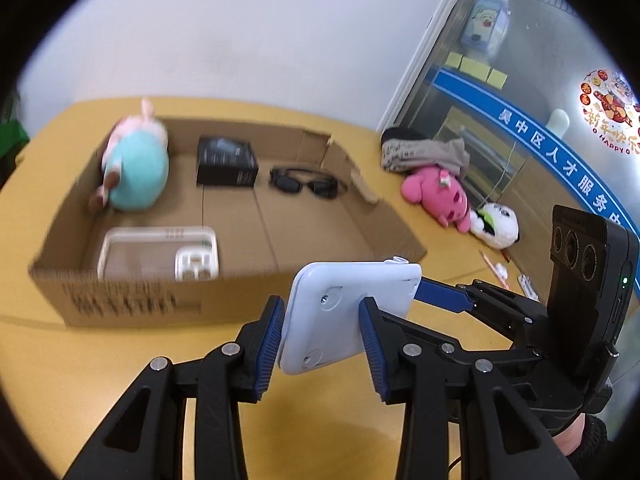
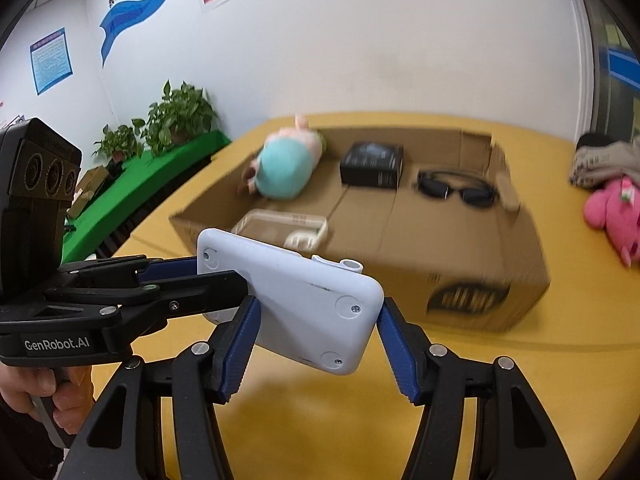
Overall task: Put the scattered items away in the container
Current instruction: 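Lift the power bank with both grippers and carry it over the box, then open both grippers to drop the power bank into the box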
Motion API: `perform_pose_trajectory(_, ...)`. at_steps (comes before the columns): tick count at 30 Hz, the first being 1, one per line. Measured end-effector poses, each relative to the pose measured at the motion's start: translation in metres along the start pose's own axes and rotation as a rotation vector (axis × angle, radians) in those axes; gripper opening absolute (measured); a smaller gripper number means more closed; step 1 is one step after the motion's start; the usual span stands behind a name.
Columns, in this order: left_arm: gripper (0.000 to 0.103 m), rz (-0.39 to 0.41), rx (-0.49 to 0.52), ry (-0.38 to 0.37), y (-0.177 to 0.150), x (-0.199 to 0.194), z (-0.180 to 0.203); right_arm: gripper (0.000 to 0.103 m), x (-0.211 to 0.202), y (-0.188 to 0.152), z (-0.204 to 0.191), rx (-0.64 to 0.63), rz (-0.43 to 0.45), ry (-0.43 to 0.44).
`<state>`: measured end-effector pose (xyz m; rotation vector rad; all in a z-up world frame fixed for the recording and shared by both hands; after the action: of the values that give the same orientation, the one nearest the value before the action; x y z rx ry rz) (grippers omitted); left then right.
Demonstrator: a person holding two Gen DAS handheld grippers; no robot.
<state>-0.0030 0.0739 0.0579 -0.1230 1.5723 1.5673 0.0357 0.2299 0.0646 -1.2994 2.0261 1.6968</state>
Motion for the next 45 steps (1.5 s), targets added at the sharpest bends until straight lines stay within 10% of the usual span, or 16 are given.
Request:
perform_pose_trajectory(14, 0.038, -0.027, 0.01, -0.02, 0.109, 0.084, -0.061, 0.065, 0.062, 0.125, 0.04, 0.01, 0.008, -0.015)
perform_pose_trajectory(29, 0.039, -0.368, -0.134, -0.026, 0.071, 0.2, -0.105, 0.067, 0.188, 0.111, 0.102, 0.122, -0.343, -0.171)
perform_pose_trajectory(33, 0.045, -0.302, -0.099, 0.023, 0.078, 0.163, -0.105, 0.096, 0.174, 0.114, 0.102, 0.145, -0.31, -0.156)
perform_pose_trajectory(38, 0.073, -0.058, -0.029, 0.165, 0.085, 0.063, -0.106, 0.102, 0.112, 0.115, 0.104, 0.183, -0.144, -0.137)
perform_pose_trajectory(45, 0.083, 0.179, 0.104, 0.44, 0.027, -0.032, -0.101, 0.103, 0.036, 0.058, 0.079, 0.056, 0.178, -0.243)
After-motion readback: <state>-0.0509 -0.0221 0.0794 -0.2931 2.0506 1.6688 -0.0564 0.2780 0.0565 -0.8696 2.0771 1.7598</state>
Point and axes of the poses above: each gripper's, at about its wrist camera, not at the fingertips, and x roughly the way its jaws point, z to its right, y to its top, the point moved 4 cm from there along x, roughly the way its jaws point, and after that the axes turned 12 degrees about x, right-handed, at the moved point
